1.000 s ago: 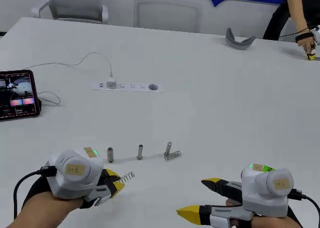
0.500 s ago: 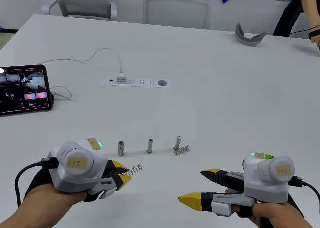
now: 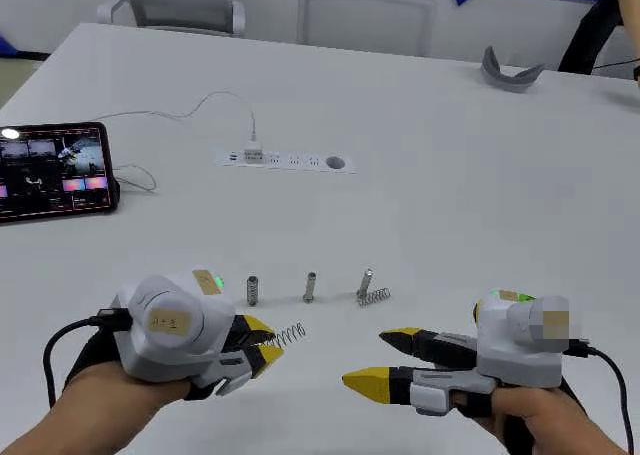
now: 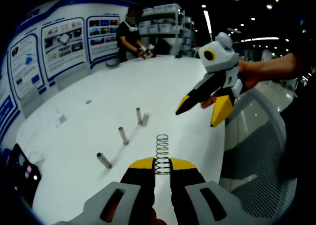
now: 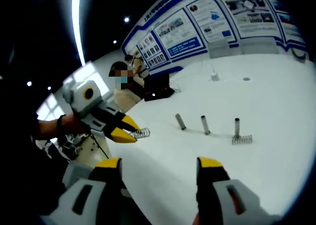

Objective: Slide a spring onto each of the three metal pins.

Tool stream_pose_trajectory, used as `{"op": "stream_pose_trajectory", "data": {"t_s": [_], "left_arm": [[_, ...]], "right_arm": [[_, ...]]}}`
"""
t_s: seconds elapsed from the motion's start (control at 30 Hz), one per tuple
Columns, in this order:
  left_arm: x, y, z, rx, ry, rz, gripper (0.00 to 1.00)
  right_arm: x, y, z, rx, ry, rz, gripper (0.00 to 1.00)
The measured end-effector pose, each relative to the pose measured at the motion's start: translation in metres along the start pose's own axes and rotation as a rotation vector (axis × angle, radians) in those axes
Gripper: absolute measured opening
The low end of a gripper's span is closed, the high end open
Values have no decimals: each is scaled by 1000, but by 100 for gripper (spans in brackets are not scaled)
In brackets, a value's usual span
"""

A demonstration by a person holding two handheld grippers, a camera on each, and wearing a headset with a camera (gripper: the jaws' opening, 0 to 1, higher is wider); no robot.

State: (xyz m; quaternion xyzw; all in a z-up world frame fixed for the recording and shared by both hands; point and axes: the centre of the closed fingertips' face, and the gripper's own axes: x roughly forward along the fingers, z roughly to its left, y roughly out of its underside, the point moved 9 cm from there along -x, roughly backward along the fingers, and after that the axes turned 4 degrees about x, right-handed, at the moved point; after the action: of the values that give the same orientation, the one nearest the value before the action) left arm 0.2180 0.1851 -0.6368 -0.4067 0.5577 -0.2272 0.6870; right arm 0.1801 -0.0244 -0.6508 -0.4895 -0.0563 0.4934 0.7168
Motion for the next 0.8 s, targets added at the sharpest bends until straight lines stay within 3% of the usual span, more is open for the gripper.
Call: {"op": "stream_pose_trajectory", "data": {"t_s": [0.13,0.27,0.67,0.8], "left_arm": [[3,-6,-5,16,18,-3,10],[5,-16,-10,40,37,-14,10],[15,-34,-21,95,94,-39,10],[19,-37,-23,112,112,-40,10]], "right_arm": [[5,-6,4,35,-49,-29,57],[8,-12,8,62,-107,-49,45],[14,-17,14,101,-181,-45,29],[15,-16,15,108,-191,-39,28]]}}
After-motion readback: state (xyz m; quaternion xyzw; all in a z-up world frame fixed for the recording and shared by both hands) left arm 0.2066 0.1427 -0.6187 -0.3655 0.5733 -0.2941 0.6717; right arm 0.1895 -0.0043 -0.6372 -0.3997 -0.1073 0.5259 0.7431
